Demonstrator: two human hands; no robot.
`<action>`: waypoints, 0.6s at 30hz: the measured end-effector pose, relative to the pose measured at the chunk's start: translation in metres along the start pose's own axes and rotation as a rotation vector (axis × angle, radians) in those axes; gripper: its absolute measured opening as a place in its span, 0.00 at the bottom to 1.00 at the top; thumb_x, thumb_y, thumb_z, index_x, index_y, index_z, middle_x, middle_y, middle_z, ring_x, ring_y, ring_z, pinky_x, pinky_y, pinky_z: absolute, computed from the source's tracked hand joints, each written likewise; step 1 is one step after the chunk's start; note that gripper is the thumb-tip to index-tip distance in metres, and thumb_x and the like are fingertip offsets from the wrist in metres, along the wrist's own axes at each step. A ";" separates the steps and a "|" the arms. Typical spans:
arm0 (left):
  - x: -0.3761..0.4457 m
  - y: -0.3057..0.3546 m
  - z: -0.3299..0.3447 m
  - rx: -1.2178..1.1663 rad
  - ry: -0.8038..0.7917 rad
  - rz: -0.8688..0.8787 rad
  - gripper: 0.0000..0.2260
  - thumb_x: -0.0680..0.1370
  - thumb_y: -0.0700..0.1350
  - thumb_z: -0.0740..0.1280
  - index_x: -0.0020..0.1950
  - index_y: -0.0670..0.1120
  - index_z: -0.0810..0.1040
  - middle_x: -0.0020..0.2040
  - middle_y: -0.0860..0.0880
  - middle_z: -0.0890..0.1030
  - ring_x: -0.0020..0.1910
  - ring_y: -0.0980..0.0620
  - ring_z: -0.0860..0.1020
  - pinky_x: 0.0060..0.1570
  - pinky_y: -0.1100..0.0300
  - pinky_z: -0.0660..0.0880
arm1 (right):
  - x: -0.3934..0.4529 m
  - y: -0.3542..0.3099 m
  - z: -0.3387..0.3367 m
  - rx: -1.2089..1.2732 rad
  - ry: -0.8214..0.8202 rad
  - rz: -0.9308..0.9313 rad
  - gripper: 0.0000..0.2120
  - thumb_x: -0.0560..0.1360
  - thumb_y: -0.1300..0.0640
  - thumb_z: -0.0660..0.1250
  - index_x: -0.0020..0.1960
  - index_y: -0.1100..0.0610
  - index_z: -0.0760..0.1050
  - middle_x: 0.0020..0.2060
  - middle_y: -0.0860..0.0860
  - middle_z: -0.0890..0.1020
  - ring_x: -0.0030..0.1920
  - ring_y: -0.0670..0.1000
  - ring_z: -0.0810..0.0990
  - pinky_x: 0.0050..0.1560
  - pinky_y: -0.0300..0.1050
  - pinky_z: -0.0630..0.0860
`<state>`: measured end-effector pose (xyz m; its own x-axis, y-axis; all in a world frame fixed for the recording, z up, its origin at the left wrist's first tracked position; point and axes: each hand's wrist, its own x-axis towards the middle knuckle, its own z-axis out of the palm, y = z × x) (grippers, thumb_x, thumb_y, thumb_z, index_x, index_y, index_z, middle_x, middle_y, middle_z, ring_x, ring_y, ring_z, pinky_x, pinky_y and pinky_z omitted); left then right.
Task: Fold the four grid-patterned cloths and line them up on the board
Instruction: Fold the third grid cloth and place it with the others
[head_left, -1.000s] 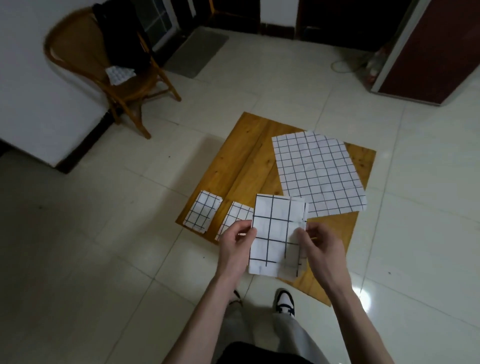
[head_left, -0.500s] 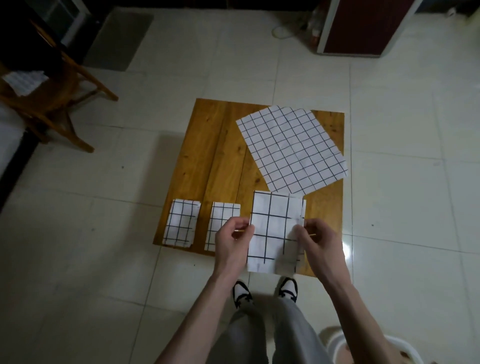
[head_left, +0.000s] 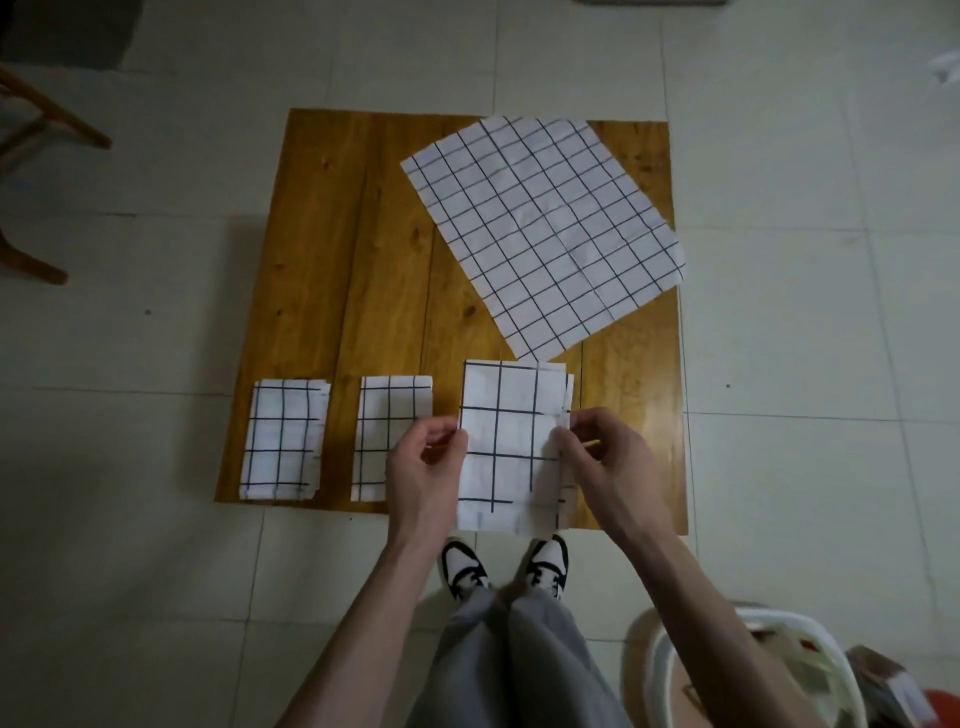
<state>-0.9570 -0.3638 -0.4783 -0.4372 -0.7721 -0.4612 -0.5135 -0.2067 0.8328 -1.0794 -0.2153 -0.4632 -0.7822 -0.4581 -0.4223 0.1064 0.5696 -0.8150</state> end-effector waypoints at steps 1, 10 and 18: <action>0.005 -0.008 0.004 0.004 0.006 0.004 0.07 0.80 0.40 0.71 0.55 0.52 0.82 0.52 0.56 0.83 0.49 0.67 0.79 0.46 0.76 0.74 | 0.005 0.008 0.004 -0.009 -0.006 0.002 0.04 0.81 0.52 0.68 0.54 0.51 0.78 0.45 0.44 0.84 0.45 0.35 0.80 0.40 0.27 0.74; 0.050 -0.086 0.039 0.042 0.020 0.006 0.06 0.80 0.40 0.71 0.55 0.50 0.82 0.51 0.54 0.84 0.49 0.62 0.81 0.47 0.74 0.76 | 0.049 0.078 0.041 -0.042 0.019 0.011 0.03 0.81 0.47 0.68 0.54 0.44 0.76 0.46 0.40 0.83 0.47 0.34 0.80 0.40 0.30 0.77; 0.074 -0.123 0.056 0.178 0.077 0.054 0.09 0.81 0.42 0.71 0.60 0.50 0.82 0.52 0.59 0.82 0.49 0.65 0.80 0.46 0.76 0.75 | 0.074 0.119 0.066 -0.062 0.048 0.018 0.10 0.80 0.47 0.69 0.60 0.49 0.78 0.48 0.41 0.83 0.47 0.39 0.82 0.45 0.38 0.82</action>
<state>-0.9670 -0.3621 -0.6321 -0.4134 -0.8243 -0.3867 -0.6159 -0.0597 0.7856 -1.0839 -0.2268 -0.6173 -0.8091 -0.4149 -0.4163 0.0842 0.6192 -0.7807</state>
